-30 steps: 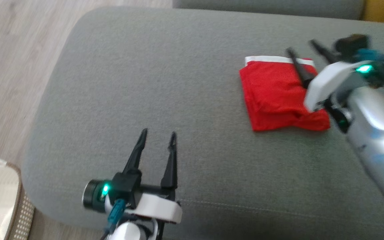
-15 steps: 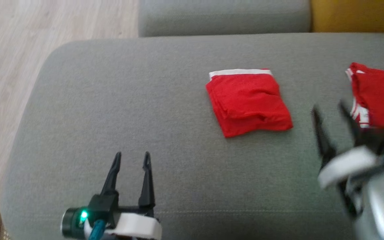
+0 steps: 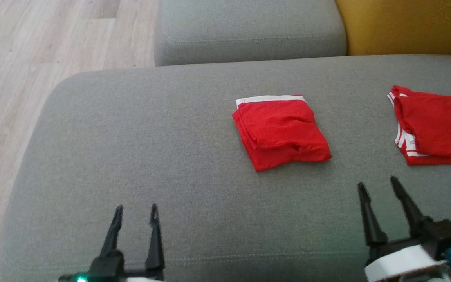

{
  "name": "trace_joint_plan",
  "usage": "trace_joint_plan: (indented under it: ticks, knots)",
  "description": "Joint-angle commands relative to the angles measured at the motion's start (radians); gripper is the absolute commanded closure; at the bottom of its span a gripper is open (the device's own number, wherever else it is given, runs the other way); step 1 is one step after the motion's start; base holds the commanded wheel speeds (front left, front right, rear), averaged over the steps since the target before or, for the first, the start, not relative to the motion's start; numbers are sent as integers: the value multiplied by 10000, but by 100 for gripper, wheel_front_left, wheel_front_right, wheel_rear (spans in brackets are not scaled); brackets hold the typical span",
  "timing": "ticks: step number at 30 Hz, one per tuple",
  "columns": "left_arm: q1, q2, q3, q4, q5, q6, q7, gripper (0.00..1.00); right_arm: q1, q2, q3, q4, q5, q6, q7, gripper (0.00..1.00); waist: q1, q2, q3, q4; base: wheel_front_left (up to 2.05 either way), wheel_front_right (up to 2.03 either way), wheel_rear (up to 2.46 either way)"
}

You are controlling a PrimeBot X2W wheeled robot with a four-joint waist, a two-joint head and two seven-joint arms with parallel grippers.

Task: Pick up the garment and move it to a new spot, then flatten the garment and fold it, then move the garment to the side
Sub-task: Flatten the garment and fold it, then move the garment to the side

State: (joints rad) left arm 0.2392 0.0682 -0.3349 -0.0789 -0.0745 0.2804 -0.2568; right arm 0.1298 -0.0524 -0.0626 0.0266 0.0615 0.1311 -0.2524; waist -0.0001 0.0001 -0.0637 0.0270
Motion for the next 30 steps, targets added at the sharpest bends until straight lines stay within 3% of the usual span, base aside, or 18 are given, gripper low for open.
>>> trace_joint_plan:
  ticks: [1,14,30]
  knots:
    - [-163,14,514,-401,74,-6,-49,0,-253,-1,352,-362,-6,-4,-93,0,1,-1,-49,-61,0,0,0]
    - [327,35,669,-464,418,-381,-49,0,-310,20,664,-27,345,-4,-93,0,1,-1,-231,-11,0,0,0]
    - [406,-24,645,-389,608,-425,-49,0,-293,21,619,303,529,-4,-93,0,1,-1,-242,6,0,0,0]
